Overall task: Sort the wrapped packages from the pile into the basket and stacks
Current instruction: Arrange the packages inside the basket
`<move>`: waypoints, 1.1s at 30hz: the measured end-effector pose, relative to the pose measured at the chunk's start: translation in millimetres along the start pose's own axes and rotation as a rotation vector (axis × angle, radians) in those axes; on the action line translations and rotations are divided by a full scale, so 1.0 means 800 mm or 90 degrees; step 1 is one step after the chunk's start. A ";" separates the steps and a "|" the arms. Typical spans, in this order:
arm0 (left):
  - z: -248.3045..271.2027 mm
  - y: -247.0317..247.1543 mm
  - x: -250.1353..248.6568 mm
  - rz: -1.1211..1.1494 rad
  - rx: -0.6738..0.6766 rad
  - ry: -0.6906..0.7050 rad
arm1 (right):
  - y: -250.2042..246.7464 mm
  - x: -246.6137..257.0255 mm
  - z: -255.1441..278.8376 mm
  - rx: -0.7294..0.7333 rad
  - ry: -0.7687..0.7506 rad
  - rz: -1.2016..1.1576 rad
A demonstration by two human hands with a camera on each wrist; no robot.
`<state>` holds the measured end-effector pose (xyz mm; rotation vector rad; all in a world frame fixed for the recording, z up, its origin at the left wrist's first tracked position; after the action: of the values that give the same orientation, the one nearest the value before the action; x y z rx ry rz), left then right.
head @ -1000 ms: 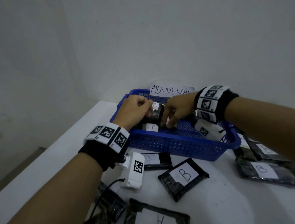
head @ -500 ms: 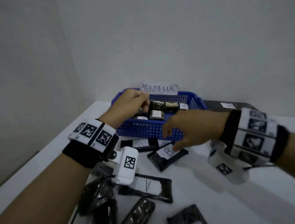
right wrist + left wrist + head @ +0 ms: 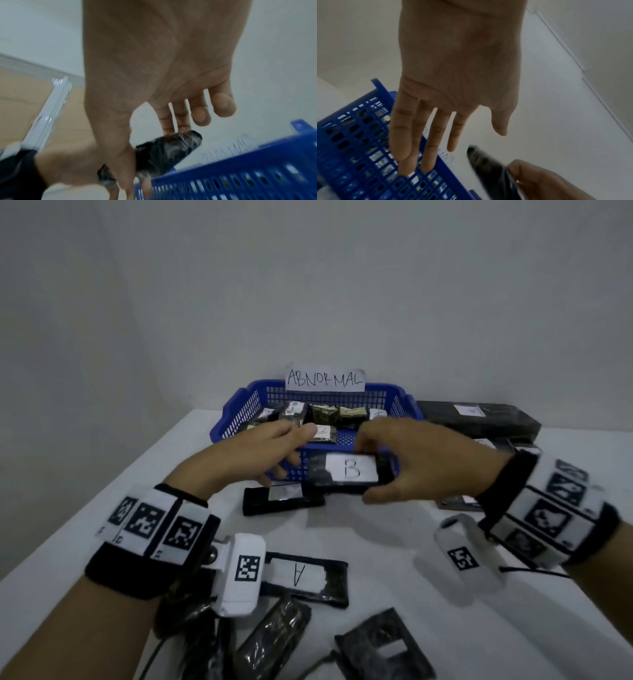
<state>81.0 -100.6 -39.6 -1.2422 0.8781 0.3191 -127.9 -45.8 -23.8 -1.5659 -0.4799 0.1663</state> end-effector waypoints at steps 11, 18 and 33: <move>-0.011 -0.024 -0.035 0.320 -0.160 0.244 | -0.032 -0.010 -0.036 -0.348 0.028 -0.578; -0.019 -0.018 -0.037 0.236 -0.229 0.291 | -0.025 -0.010 -0.038 -0.394 -0.003 -0.623; -0.023 -0.015 -0.040 0.313 -0.193 0.427 | -0.014 -0.008 -0.037 -0.290 0.081 -0.790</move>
<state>60.7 -113.4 -9.2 -1.4260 1.7748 0.4454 -124.0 -76.0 -12.3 -1.4247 -1.3527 -1.0409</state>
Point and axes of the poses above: each hand's wrist, its own z-axis away from the middle knuckle, its own y-axis out of the palm, x = y × z, the point moved 3 cm from there along -z, towards the middle knuckle, and after that the axes turned 3 degrees about -z, right-handed, at the moved point
